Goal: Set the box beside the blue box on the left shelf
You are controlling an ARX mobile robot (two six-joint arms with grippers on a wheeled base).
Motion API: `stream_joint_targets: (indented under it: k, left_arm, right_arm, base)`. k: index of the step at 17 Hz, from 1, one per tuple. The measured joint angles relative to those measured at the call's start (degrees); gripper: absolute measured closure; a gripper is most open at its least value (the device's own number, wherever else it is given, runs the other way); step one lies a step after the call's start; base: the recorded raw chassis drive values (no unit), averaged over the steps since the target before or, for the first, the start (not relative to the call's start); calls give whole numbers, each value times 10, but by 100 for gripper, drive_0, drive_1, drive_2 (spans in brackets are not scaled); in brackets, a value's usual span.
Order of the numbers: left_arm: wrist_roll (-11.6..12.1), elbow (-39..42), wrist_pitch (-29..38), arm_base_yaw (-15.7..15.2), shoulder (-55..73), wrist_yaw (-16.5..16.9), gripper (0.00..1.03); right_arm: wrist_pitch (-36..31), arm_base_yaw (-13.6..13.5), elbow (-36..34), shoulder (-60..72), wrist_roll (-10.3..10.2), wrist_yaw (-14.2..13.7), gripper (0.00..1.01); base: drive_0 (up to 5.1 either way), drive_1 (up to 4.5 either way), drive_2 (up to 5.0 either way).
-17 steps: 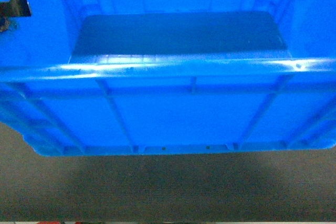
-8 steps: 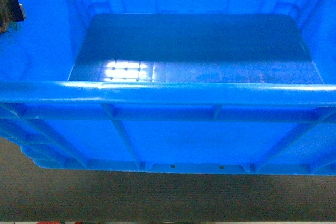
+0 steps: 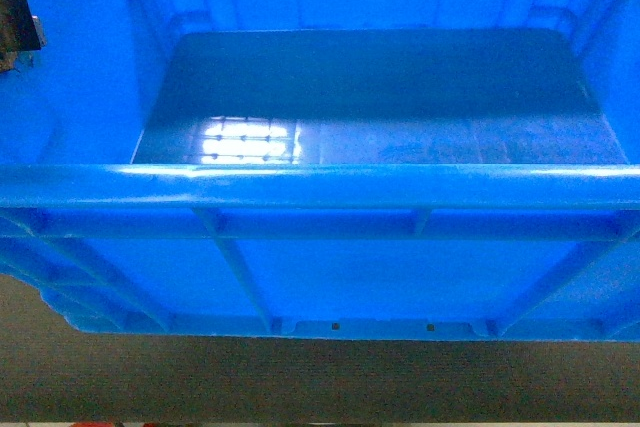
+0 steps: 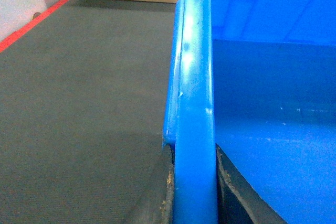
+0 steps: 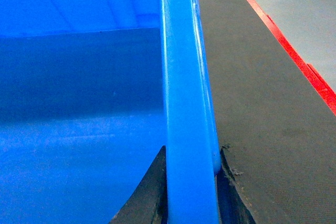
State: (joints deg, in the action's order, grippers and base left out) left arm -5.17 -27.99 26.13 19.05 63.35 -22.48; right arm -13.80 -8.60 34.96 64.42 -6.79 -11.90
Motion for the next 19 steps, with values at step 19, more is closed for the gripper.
stream_joint_targets:
  k: [19]
  left_arm:
    - [-4,0,-1,2,-1,0,91]
  right_arm:
    - [0,0,0,0,3,0,82]
  base:
    - [-101,-101,-101]
